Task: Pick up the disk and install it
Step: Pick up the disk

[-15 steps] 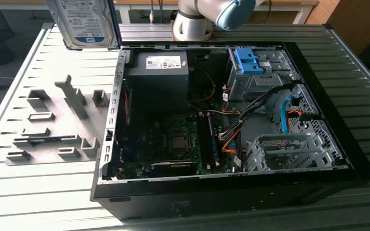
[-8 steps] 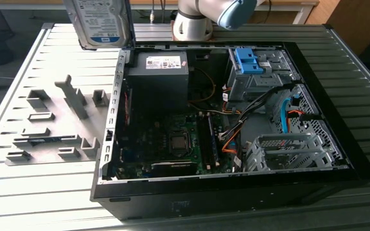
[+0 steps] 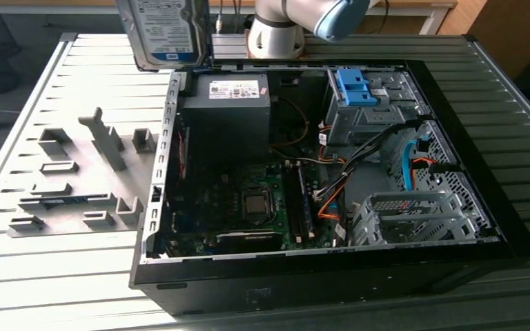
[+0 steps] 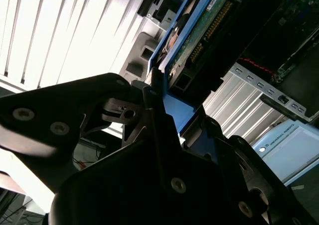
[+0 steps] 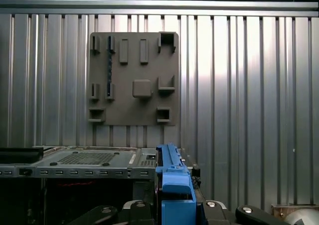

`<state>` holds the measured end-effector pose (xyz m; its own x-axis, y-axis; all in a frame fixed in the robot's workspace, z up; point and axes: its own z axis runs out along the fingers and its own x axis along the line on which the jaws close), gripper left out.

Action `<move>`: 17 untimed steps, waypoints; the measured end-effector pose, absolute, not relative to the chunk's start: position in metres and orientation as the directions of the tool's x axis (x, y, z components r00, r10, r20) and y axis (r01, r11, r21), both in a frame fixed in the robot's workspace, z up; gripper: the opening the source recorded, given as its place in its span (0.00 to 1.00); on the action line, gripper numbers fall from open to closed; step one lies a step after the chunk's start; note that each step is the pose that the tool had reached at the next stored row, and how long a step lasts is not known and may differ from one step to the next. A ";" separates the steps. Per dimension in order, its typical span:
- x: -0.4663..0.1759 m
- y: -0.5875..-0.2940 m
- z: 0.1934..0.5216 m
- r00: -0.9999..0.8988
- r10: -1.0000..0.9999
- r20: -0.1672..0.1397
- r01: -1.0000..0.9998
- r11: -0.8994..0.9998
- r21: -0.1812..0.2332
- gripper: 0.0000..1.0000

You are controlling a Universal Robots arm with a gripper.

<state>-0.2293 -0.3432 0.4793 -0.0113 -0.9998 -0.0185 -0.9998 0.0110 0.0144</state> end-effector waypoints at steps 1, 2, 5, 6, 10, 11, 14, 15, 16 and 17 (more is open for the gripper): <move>-0.226 -0.343 0.479 -0.011 -1.000 -0.018 -1.000 0.011 0.014 0.37; -0.222 -0.343 0.479 -0.011 -1.000 -0.018 -1.000 0.011 0.014 0.37; -0.216 -0.343 0.479 -0.011 -1.000 -0.018 -1.000 0.011 0.015 0.37; -0.216 -0.343 0.479 -0.011 -1.000 -0.018 -1.000 0.011 0.014 0.37; -0.216 -0.346 0.479 -0.011 -1.000 -0.018 -1.000 0.011 0.014 0.37; -0.216 -0.348 0.479 -0.011 -1.000 -0.018 -1.000 0.011 0.014 0.37; -0.215 -0.353 0.479 -0.011 -1.000 -0.017 -1.000 0.011 0.014 0.37; -0.215 -0.355 0.479 -0.011 -1.000 -0.017 -1.000 0.011 0.014 0.37; -0.215 -0.357 0.479 -0.011 -1.000 -0.016 -1.000 0.011 0.014 0.37; -0.215 -0.358 0.479 -0.011 -1.000 -0.016 -1.000 0.011 0.014 0.37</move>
